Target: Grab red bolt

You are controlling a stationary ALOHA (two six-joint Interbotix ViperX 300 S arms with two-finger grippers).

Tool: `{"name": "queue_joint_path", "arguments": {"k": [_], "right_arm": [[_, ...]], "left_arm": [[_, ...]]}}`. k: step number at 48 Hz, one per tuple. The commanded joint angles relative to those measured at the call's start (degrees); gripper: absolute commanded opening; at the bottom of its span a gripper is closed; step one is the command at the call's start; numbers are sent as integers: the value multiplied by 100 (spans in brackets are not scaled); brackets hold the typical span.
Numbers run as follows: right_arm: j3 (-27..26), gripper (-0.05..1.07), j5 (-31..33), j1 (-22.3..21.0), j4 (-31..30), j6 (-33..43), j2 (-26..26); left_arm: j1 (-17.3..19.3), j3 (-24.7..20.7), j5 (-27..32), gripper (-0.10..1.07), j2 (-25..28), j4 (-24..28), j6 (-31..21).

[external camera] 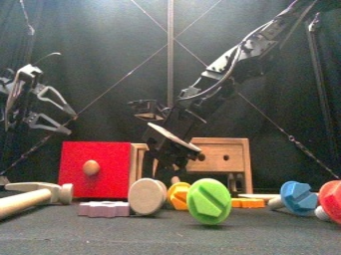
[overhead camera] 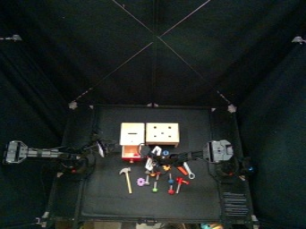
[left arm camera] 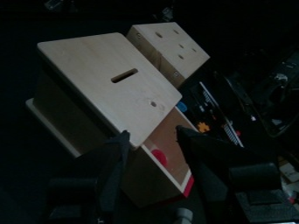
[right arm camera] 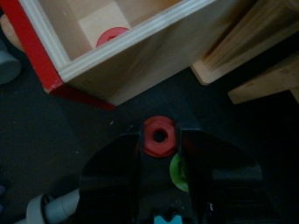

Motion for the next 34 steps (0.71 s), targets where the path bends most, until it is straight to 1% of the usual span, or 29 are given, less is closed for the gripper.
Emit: {"name": "queue_joint_path", "arguments": {"k": [1, 10, 24, 34], "right_arm": [[-70, 61, 9, 35, 0, 0, -325], [-176, 61, 9, 97, -18, 0, -352], [-185, 61, 9, 123, 0, 0, -360], [-185, 61, 62, 211, 9, 9, -510]], "left_arm": [[9, -88, -26, 85, 9, 9, 9], [18, -88, -9, 85, 9, 9, 9], [18, -88, 18, 85, 9, 9, 9], [18, -88, 26, 85, 9, 9, 9]]}}
